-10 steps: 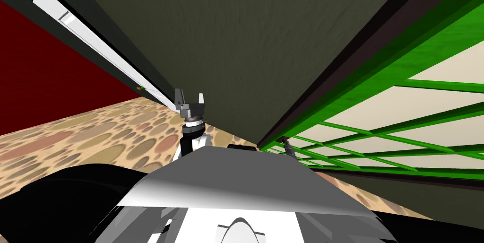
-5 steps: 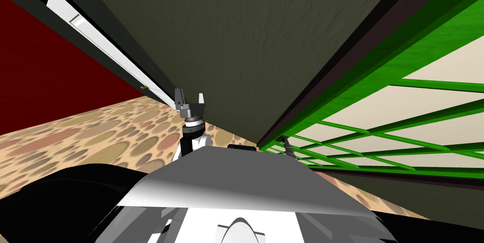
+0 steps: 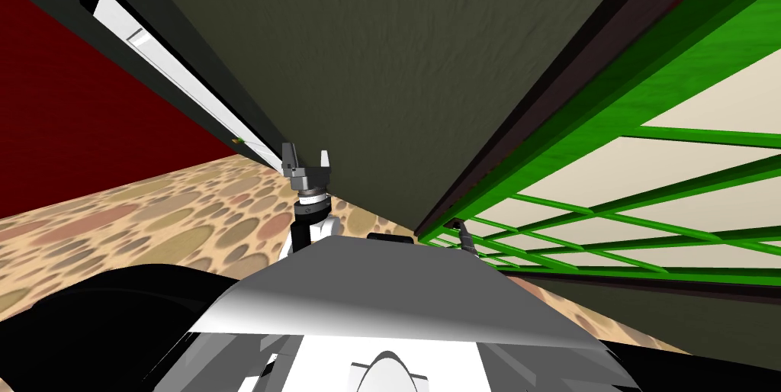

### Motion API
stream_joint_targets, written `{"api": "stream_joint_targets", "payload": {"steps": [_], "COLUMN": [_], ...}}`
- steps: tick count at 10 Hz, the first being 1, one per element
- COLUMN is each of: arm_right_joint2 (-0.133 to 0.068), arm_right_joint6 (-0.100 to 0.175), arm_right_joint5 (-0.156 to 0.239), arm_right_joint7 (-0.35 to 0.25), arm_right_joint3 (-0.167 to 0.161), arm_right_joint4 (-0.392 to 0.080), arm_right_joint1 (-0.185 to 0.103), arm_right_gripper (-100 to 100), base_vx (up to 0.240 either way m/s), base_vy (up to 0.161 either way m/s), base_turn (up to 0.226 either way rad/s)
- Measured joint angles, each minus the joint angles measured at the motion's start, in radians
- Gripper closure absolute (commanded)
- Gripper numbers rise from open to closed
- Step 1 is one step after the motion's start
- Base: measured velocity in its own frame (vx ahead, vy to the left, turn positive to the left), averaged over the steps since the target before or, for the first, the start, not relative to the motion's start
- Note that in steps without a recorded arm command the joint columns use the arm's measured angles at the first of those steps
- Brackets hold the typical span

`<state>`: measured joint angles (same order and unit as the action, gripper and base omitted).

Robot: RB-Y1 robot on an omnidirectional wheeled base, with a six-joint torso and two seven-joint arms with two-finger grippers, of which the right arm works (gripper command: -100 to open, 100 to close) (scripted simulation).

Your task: Pull the door open

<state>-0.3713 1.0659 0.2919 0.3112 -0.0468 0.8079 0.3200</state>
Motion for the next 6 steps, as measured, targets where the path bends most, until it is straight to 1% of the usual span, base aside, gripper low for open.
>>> {"api": "stream_joint_targets", "payload": {"steps": [2, 4, 6], "arm_right_joint2": [0.000, -0.002, -0.002], "arm_right_joint6": [-0.009, -0.006, -0.011], "arm_right_joint5": [0.013, 0.023, 0.039], "arm_right_joint7": [-0.049, -0.099, -0.153], "arm_right_joint3": [-0.008, -0.015, -0.024], "arm_right_joint4": [0.009, -0.003, -0.002], "arm_right_joint1": [-0.003, -0.012, -0.017], "arm_right_gripper": [100, 100, 100], "base_vx": [-0.040, -0.040, -0.051], "base_vy": [-0.012, -0.011, -0.015], "base_turn": [0.026, 0.022, 0.031]}}
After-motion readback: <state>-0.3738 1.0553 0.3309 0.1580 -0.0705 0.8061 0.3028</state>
